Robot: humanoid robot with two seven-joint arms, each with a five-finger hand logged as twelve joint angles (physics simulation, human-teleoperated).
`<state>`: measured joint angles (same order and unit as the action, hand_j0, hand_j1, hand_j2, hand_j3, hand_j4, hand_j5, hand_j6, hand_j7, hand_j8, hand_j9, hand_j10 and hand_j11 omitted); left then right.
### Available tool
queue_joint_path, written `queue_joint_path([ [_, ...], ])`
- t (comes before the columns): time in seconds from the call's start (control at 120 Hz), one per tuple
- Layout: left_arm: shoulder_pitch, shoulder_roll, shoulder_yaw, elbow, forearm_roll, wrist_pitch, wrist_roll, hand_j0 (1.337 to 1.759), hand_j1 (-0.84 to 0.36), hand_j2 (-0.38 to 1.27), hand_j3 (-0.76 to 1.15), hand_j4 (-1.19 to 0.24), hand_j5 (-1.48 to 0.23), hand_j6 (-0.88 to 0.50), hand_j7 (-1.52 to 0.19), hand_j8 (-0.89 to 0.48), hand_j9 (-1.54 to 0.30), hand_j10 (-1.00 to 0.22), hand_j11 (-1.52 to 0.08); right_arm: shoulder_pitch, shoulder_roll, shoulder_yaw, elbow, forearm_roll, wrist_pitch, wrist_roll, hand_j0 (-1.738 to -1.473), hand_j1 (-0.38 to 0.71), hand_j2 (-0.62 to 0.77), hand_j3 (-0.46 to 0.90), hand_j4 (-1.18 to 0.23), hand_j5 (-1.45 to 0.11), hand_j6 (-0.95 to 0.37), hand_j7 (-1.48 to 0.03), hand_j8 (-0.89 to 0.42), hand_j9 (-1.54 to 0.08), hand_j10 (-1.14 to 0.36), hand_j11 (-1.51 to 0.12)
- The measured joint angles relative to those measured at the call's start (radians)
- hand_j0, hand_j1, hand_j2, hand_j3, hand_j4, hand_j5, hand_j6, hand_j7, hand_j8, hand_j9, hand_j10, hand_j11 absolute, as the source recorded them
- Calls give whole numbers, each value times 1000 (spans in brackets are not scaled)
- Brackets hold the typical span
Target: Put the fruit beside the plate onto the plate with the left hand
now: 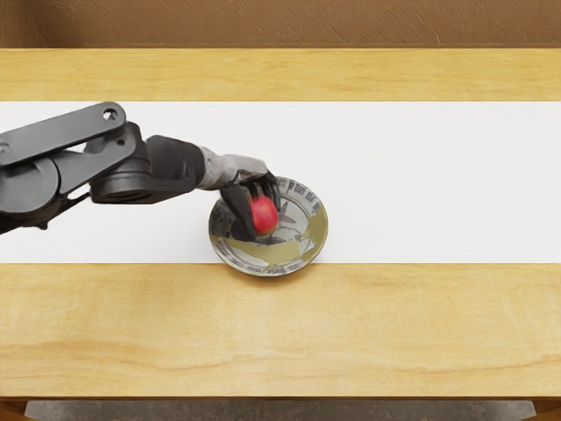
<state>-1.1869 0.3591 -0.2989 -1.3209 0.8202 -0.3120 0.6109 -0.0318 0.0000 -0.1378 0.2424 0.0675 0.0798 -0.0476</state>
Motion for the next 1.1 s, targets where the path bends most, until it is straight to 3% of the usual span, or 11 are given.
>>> queue_joint_path([
  [0.175,-66,-38,77,0,84,4,0,1654,-287,347,0,-593,-989,-396,-931,-445,-946,-710,-945,0,0,0,0,0,0,0,-1658,-333,-3,0,-13,-17,-13,-17,-13,-17,-13,-17],
  [0.35,-65,-40,137,1,132,4,0,1654,-301,390,0,-582,-994,-383,-934,-440,-942,-708,-940,0,0,0,0,0,0,0,-1658,-334,-3,0,-13,-17,-12,-17,-12,-17,-13,-17],
  [0.392,-61,-35,134,2,125,10,0,1654,-281,342,0,-576,-932,-394,-881,-438,-886,-667,-884,0,0,0,0,0,0,0,-1658,-333,-3,0,-13,-17,-13,-17,-13,-17,-13,-17],
  [0.7,-100,-14,97,3,-54,25,0,1657,158,85,0,-172,-263,-132,-252,-141,-253,-196,-252,1,0,0,0,0,0,0,-1658,-333,-3,0,-13,-17,-13,-17,-13,-17,-13,-17],
  [0.85,-95,44,45,2,-174,4,0,1658,258,41,0,-83,-126,-65,-121,-69,-121,-95,-121,1,0,0,0,0,0,0,-1658,-333,-3,0,-13,-17,-13,-17,-13,-17,-13,-17],
  [1.1,-26,220,-144,2,-416,-238,0,1658,323,13,0,-26,-37,-20,-36,-22,-36,-29,-36,1,0,-1,0,0,0,0,-1658,-333,-3,0,-13,-17,-13,-17,-13,-17,-13,-17],
])
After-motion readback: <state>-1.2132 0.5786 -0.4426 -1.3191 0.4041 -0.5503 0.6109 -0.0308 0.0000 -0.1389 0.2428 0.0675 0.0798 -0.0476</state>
